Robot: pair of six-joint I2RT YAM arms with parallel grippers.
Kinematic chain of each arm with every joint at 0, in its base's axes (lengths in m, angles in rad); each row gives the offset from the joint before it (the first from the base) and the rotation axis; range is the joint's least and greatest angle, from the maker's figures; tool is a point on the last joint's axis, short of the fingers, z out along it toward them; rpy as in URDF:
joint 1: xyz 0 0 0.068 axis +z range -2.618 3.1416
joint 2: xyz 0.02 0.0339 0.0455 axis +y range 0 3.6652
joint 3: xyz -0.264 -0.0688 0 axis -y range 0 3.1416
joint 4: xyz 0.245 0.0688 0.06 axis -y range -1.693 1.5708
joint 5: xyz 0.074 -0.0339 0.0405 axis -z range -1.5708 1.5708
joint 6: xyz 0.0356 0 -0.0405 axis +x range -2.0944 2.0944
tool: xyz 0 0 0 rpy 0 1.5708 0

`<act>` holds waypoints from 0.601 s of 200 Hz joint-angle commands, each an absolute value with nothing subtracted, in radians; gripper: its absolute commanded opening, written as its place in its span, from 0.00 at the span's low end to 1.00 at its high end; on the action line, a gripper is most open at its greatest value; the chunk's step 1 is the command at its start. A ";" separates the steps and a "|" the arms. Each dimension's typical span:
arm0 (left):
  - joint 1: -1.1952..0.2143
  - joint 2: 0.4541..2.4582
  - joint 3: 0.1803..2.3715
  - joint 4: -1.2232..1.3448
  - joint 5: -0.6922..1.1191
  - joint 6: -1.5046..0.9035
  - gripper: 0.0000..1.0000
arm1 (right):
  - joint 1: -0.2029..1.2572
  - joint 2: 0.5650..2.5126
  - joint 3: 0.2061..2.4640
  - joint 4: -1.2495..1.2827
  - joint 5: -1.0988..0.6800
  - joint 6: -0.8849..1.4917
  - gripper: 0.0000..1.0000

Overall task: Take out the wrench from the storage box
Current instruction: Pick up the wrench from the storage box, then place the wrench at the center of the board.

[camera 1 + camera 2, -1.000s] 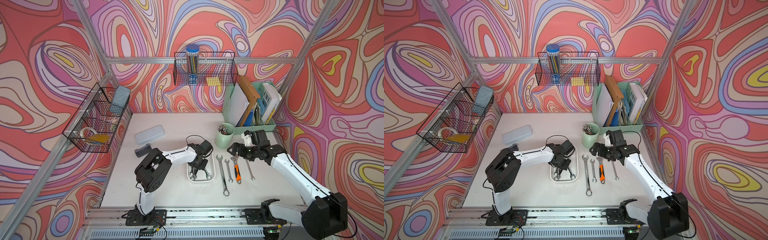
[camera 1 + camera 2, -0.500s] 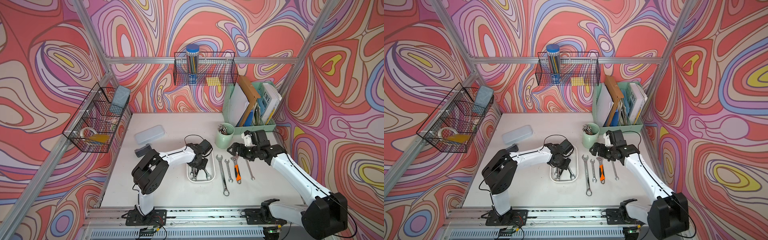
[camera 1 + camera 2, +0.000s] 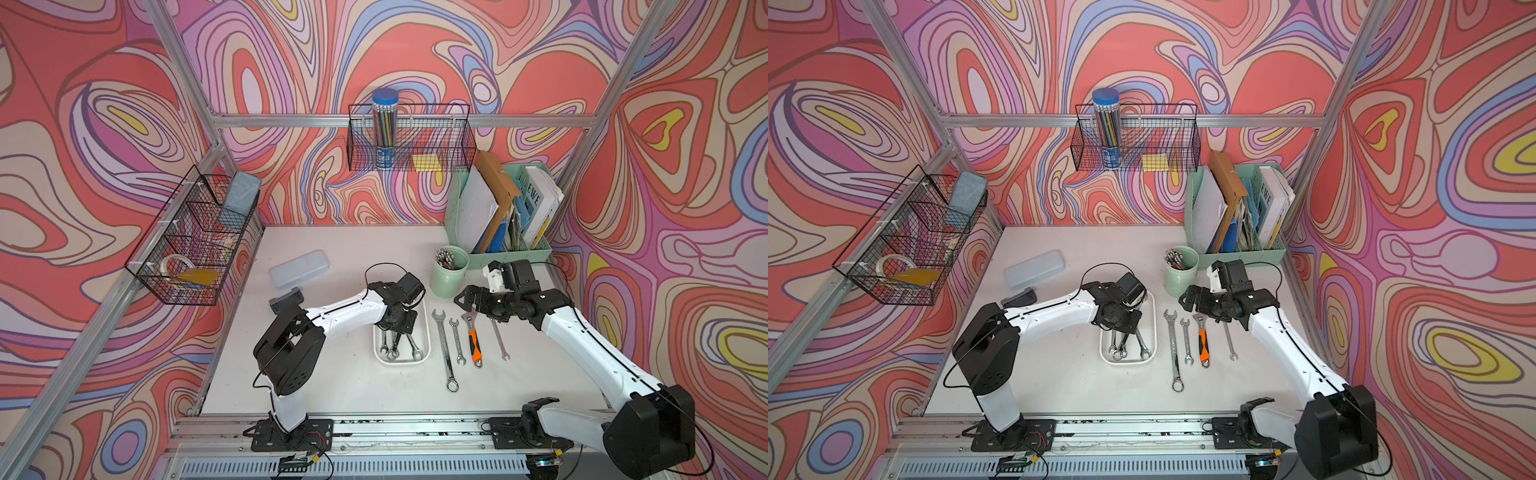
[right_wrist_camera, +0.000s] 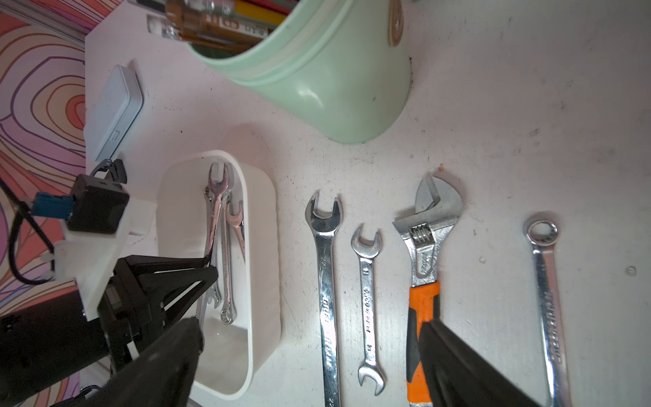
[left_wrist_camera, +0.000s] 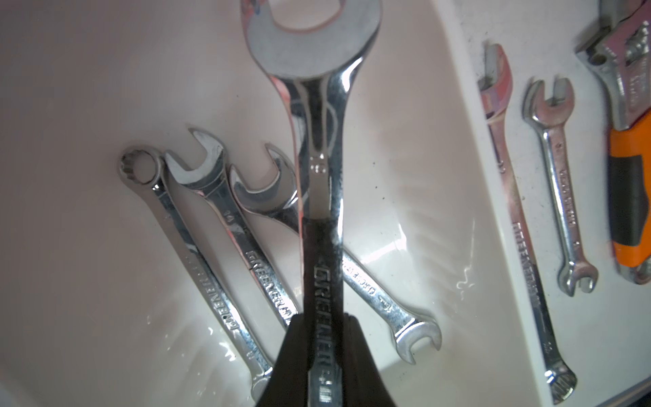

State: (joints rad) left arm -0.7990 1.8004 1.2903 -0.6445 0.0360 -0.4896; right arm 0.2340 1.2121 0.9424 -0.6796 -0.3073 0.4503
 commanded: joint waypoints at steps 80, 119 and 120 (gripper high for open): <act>-0.794 1.561 1.273 -0.849 -0.117 -0.528 0.06 | 0.229 1.223 0.948 -0.640 -0.331 0.448 0.98; -0.738 1.475 1.181 -0.865 -0.130 -0.569 0.06 | 0.229 1.231 0.936 -0.620 -0.354 0.457 0.98; -0.736 1.473 1.178 -0.864 -0.130 -0.571 0.06 | 0.229 1.231 0.936 -0.619 -0.355 0.457 0.98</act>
